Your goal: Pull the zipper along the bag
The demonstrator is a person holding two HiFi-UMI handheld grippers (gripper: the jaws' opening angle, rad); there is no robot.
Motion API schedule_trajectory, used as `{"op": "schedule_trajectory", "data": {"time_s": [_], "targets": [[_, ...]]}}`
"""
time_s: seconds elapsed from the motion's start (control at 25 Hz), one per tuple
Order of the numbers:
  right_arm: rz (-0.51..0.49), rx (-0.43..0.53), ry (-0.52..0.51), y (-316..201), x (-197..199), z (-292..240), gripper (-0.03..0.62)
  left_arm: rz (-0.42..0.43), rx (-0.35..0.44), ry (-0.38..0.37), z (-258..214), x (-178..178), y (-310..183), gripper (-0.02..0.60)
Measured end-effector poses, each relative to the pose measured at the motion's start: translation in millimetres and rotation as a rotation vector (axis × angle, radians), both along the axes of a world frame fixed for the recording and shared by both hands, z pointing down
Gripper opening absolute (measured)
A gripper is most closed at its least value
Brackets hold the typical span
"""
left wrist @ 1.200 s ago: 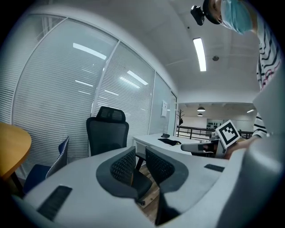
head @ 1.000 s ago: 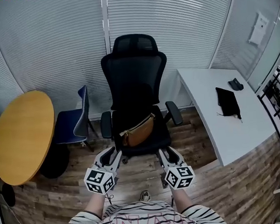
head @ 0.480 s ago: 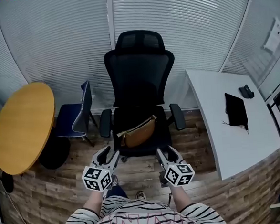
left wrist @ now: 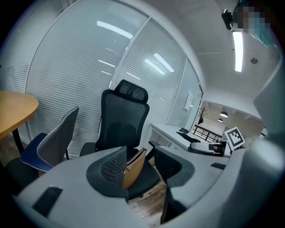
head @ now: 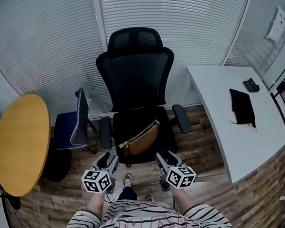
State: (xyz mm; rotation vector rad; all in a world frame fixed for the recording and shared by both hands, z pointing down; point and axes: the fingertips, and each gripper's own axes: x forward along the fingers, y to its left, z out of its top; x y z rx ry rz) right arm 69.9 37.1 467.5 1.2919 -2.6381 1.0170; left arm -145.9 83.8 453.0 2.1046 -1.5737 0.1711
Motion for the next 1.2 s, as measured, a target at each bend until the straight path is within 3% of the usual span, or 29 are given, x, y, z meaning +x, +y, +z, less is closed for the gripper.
{"op": "schedule_trajectory", "data": {"time_s": [0.36,0.72,0.96,1.2], "targets": [[0.069,-0.144,-0.062,-35,-47,54,0.218,0.094,-0.123,0.089,59,-35,-57,0.187],[0.166,-0.290,-0.142,-54,-86,117,0.216,0.290,-0.288,0.145,122,-39,-97,0.187],[0.282,-0.382,-0.329,-61,-99,152,0.216,0.413,-0.383,0.203,157,-28,-116,0.187],[0.332,-0.463,-0.471,-63,-109,185,0.216,0.436,-0.546,0.373,189,-12,-116,0.202]]}}
